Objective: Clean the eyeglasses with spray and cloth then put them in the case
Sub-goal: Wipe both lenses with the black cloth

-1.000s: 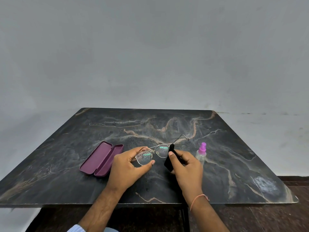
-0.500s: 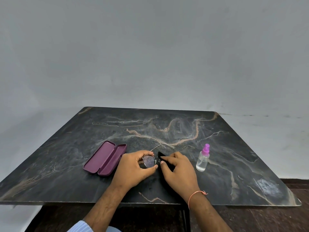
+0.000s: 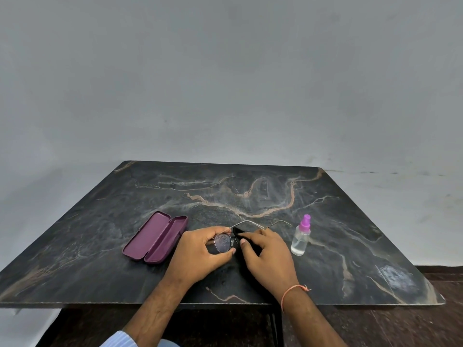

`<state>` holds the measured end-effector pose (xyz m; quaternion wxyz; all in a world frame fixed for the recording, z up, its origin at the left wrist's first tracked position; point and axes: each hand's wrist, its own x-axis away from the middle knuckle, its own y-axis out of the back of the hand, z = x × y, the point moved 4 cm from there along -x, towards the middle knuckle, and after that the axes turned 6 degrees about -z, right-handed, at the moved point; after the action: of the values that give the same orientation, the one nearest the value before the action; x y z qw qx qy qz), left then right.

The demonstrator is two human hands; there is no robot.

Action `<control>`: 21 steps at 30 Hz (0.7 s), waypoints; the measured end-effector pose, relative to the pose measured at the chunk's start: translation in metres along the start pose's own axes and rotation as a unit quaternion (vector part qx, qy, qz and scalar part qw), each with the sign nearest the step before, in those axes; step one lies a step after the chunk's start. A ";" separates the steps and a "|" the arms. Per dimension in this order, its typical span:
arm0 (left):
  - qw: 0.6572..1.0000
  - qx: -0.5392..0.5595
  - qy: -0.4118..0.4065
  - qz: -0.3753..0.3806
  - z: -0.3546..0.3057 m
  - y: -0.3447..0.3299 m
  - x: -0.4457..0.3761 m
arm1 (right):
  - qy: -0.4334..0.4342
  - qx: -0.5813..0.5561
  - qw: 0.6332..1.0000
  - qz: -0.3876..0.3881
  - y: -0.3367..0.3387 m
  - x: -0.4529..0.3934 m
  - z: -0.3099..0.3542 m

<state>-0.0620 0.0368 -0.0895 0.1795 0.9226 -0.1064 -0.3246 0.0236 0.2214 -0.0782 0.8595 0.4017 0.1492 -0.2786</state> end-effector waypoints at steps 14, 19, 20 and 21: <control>0.999 -0.029 -0.023 -0.013 -0.009 0.001 0.002 | -0.027 0.092 0.995 -0.016 0.001 -0.002 -0.003; 0.999 -0.024 -0.022 -0.026 -0.011 0.002 0.003 | -0.014 0.056 0.998 -0.008 0.000 0.000 -0.001; 0.999 -0.023 -0.022 -0.032 -0.011 0.003 0.004 | -0.006 0.034 0.999 -0.004 0.000 0.001 0.000; 0.999 -0.022 -0.024 -0.038 -0.012 0.004 0.004 | -0.001 0.020 1.000 -0.006 0.000 0.002 0.001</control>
<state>-0.0519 0.0349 -0.0817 0.1850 0.9134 -0.0685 -0.3560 0.0258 0.2203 -0.0786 0.8497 0.4180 0.1447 -0.2871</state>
